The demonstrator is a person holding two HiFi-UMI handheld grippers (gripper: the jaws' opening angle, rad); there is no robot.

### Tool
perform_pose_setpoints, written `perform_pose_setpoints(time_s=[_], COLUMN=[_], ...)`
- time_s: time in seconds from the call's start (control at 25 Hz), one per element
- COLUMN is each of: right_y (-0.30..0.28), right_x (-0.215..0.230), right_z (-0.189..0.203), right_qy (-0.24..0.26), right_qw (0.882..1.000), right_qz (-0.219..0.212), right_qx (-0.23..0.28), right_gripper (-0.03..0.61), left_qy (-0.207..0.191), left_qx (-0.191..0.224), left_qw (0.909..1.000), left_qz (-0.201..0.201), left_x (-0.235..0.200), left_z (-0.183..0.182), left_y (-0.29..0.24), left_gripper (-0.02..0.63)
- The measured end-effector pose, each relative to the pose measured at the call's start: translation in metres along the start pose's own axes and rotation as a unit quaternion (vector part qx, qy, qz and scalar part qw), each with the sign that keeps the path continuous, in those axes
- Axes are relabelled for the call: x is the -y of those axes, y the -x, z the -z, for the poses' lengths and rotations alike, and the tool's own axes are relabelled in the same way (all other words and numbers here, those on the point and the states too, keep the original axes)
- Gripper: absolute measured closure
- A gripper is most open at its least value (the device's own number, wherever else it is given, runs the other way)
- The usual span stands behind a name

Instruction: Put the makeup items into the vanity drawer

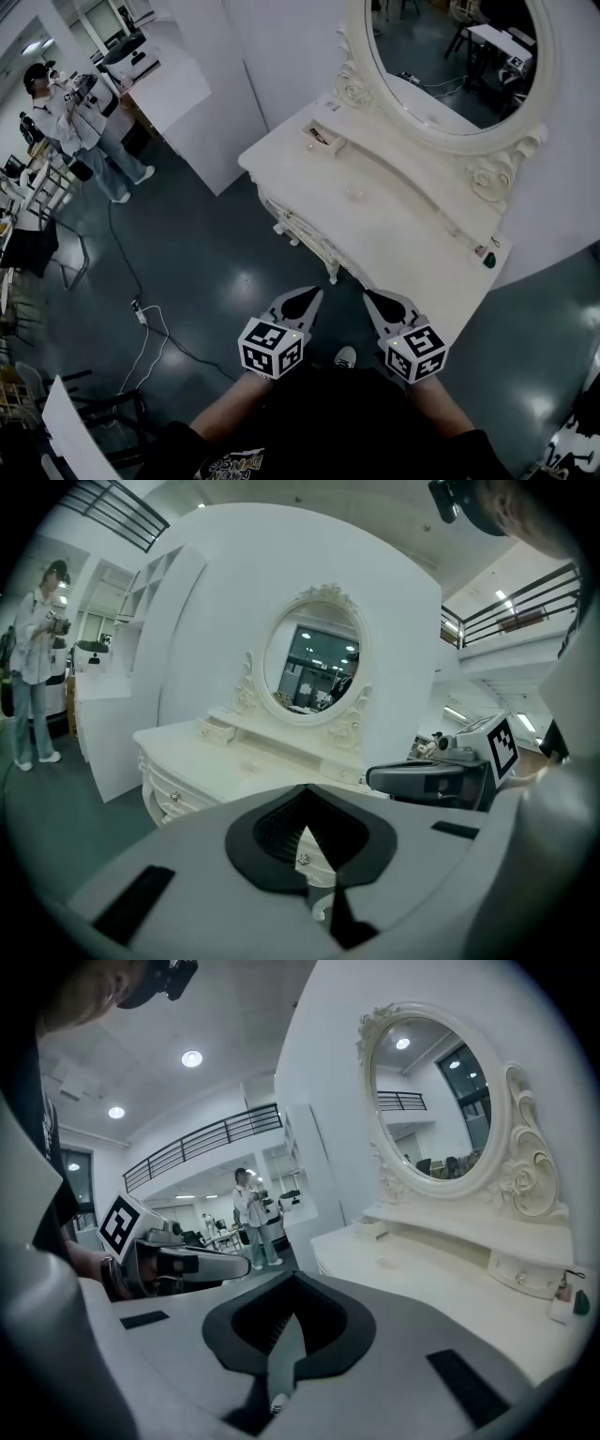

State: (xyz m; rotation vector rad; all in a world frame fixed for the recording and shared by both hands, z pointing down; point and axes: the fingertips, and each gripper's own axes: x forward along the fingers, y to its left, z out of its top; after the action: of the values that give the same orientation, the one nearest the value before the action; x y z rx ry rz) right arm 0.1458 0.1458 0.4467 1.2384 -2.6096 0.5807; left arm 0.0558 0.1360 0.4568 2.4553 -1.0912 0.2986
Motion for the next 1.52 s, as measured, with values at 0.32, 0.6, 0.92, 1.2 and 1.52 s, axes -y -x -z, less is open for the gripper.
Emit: perform_pose_setpoints(time_s=[0.32,0.6,0.92,1.2,1.52], right_y=[0.001,-0.003,-0.007,-0.009,-0.019], right_x=[0.002,0.006,0.006,0.012,0.021], right_z=[-0.005,-0.011,-0.022,-0.026,-0.027], right_qy=[0.01,0.006,0.005,-0.004,-0.001], right_qw=[1.0,1.0,0.999,0.999,1.0], right_qz=[-0.001,-0.002,-0.009,-0.014,-0.008], right_qx=[0.008,0.015,0.031,0.036,0.03], right_gripper=[0.55,0.551,0.55,0.551,0.551], left_qy=[-0.002,-0.001,-0.008,-0.013,-0.008], left_qx=[0.002,0.006,0.015,0.01,0.014], left_qw=[1.0,1.0,0.9998,0.9997,0.9997], left_qz=[0.003,0.003,-0.008,-0.016,-0.019], left_x=[0.003,0.0,-0.004,-0.006,-0.022], left_z=[-0.004,-0.01,-0.021,-0.026,-0.027], left_y=[-0.006,-0.008,-0.003,-0.007,-0.012], left_gripper=[0.606,0.606,0.606,0.606,0.606])
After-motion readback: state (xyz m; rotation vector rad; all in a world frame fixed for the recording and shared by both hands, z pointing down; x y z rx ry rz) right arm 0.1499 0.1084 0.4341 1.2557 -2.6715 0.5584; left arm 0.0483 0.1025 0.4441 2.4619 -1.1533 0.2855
